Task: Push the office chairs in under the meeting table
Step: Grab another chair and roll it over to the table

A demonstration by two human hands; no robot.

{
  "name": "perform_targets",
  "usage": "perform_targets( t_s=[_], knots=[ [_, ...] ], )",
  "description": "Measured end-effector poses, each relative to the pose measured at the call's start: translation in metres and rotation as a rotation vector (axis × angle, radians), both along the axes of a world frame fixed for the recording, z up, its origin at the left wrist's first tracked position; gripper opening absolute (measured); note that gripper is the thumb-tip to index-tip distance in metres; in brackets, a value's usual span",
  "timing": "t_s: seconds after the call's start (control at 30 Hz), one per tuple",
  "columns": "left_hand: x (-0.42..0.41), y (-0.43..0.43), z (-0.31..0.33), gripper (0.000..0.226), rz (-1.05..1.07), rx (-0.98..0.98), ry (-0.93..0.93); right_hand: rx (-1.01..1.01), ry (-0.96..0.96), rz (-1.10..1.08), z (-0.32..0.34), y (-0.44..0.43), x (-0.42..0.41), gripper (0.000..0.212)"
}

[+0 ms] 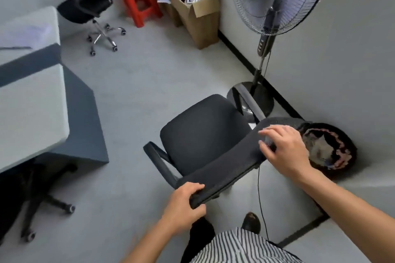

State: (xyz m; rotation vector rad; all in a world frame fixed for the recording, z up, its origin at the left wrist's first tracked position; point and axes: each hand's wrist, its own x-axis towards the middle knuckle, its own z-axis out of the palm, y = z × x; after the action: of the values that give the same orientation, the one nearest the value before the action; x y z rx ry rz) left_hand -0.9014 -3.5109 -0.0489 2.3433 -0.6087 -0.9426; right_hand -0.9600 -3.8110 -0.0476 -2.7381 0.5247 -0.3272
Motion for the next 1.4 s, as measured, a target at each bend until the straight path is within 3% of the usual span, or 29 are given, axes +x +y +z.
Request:
perform_targets(
  t_s=[0.1,0.23,0.5,0.77,0.93,1.13,1.4],
  knots=[
    [-0.015,0.002,0.002,0.048,0.1,0.03,-0.137,-0.142,0.123,0.066,-0.016,0.006,0.008,0.032],
    [-0.02,-0.008,-0.007,0.046,0.34,0.12,-0.329,-0.301,0.083,0.142,-0.018,0.007,0.016,0.047],
    [0.04,-0.006,-0.028,0.04,0.476,0.109,-0.55,-0.356,0.036,0.164,-0.025,0.011,0.083,0.044],
    [0.166,-0.009,-0.032,0.042,0.528,0.108,-0.579,-0.319,0.18,0.191,-0.016,0.01,0.218,0.047],
    [0.246,-0.01,-0.029,0.033,0.521,0.148,-0.546,-0.103,0.282,0.235,0.005,-0.002,0.315,0.026],
    [0.313,-0.004,-0.031,0.03,0.574,0.159,-0.548,-0.335,0.212,0.232,-0.014,-0.006,0.397,0.047],
    [0.409,-0.024,-0.031,0.041,0.72,0.179,-0.633,-0.376,0.165,0.377,-0.021,-0.024,0.522,0.045]
  ],
)
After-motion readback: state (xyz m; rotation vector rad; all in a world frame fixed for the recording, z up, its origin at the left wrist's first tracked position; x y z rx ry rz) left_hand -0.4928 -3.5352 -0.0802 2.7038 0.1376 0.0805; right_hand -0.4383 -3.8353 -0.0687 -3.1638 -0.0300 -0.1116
